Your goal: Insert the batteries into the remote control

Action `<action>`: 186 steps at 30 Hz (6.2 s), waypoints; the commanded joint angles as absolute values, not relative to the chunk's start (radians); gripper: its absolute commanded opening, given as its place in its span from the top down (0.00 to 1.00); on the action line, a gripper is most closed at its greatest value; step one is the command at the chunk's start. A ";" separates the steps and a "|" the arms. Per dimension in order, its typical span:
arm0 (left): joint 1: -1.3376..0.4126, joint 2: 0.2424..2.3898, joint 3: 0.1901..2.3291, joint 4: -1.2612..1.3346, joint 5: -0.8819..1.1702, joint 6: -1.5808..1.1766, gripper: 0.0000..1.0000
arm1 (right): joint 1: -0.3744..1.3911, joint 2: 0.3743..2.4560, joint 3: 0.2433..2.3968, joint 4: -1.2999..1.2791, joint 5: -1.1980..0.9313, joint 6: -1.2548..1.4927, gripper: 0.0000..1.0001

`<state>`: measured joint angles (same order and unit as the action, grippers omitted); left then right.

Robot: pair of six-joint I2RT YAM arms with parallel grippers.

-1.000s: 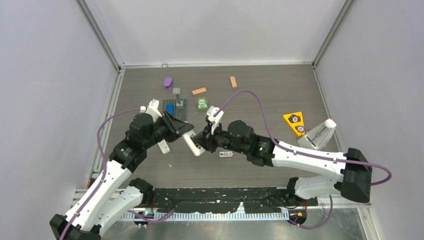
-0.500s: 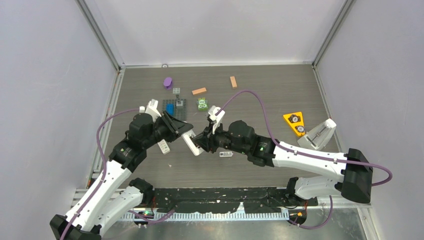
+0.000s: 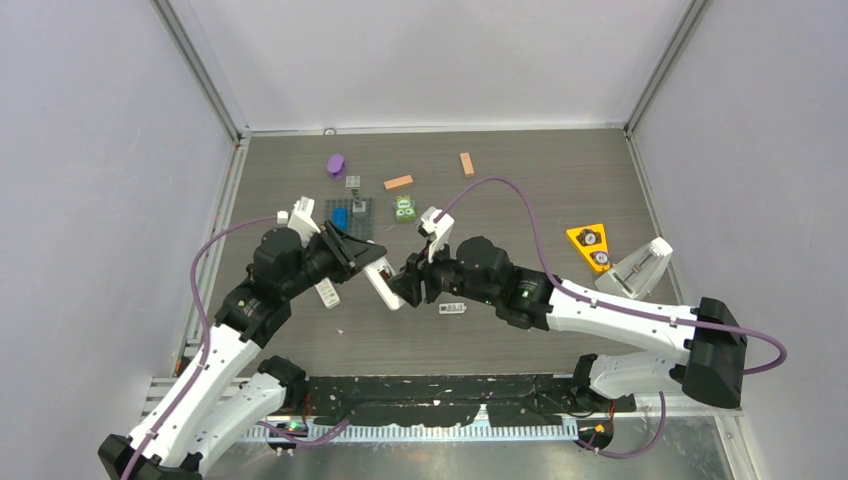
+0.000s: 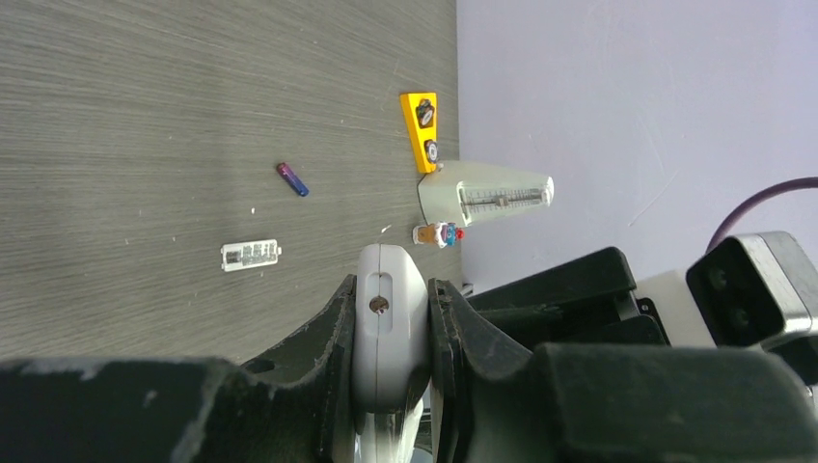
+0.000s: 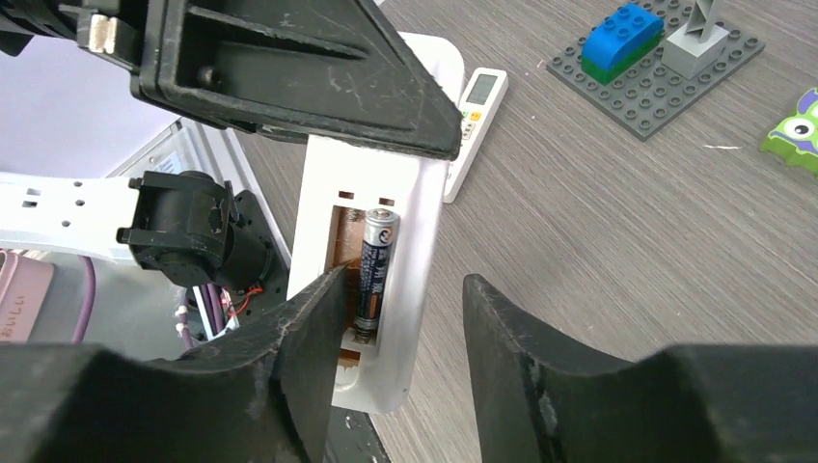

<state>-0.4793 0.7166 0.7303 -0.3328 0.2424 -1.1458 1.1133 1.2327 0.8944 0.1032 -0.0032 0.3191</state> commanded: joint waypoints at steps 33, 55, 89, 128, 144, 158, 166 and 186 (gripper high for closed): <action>-0.480 0.669 0.674 -0.044 0.344 -1.079 1.00 | 0.805 1.245 0.795 0.520 -0.470 1.090 0.13; -0.480 0.668 0.681 -0.037 0.342 -1.085 1.00 | 0.804 1.345 0.855 0.455 -0.544 1.089 0.30; -0.480 0.673 0.705 -0.100 0.303 -1.085 1.00 | 0.803 1.365 0.898 0.413 -0.561 1.037 0.15; -0.480 0.689 0.781 -0.220 0.274 -1.119 1.00 | 0.805 1.385 0.934 0.228 -0.601 0.828 0.33; -0.471 0.715 0.817 -0.281 0.284 -1.197 1.00 | 0.860 1.377 0.990 0.043 -0.480 0.628 0.33; -0.431 0.701 0.829 -0.318 0.317 -1.329 1.00 | 0.962 1.349 1.015 -0.082 -0.265 0.467 0.33; -0.408 0.678 0.823 -0.317 0.336 -1.389 1.00 | 1.023 1.347 1.005 -0.120 -0.140 0.400 0.33; -0.382 0.663 0.747 -0.312 0.378 -1.389 1.00 | 1.119 1.276 0.995 -0.096 0.082 0.341 0.16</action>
